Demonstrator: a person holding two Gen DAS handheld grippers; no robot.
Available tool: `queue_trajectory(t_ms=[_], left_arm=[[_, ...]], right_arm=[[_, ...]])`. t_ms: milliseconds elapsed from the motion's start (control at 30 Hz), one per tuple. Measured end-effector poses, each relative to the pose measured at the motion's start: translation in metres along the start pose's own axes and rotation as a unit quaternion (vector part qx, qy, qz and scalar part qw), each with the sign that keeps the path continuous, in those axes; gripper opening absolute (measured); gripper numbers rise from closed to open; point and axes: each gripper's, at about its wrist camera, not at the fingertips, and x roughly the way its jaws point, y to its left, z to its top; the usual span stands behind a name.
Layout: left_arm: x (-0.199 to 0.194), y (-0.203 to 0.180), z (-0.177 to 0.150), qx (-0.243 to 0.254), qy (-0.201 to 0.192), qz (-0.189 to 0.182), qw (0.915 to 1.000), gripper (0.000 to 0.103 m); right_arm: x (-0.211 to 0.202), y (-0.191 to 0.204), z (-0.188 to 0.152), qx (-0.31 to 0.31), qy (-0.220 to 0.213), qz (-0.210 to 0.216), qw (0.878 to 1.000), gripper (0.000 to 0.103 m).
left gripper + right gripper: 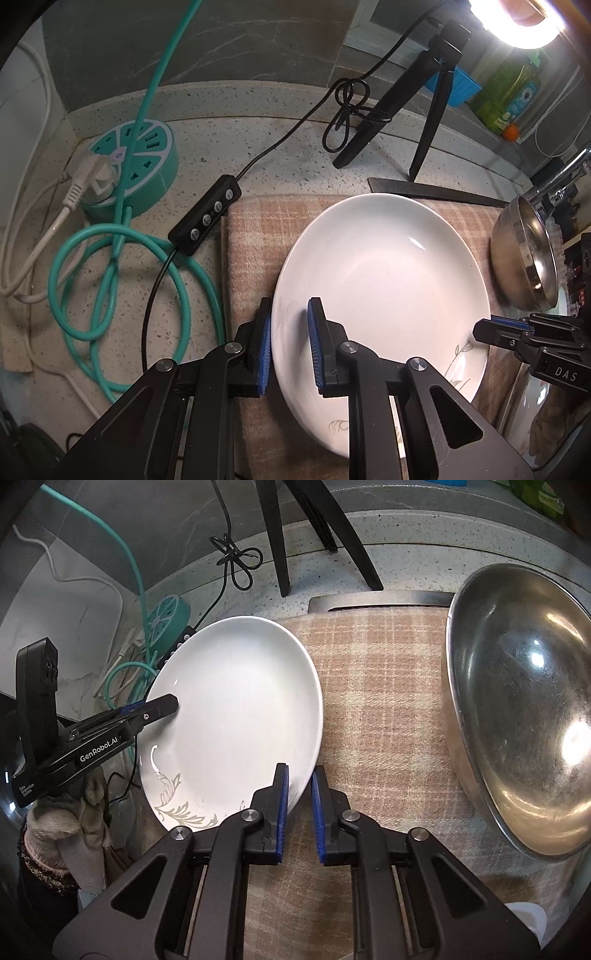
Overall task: Organize plates and bowls
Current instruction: 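Close both grippers on the white oval plate rim and lift it, then carry the white oval plate and lower it onto the peony plate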
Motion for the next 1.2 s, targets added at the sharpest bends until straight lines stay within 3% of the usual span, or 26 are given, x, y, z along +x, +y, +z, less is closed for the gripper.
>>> queue_trajectory(t_ms=[667,1200], left_arm=[[-0.048,-0.014,-0.045,-0.040,-0.033,-0.013,0.9986,0.016],[-0.099,-0.080,-0.071,-0.032,-0.090,-0.040,0.9946,0.016]], right_arm=[[-0.047,0.013,-0.037,-0.048,-0.009,0.008,0.999,0.013],[-0.121,-0.019,-0.082,-0.067,-0.038,0.027,0.997,0.013]])
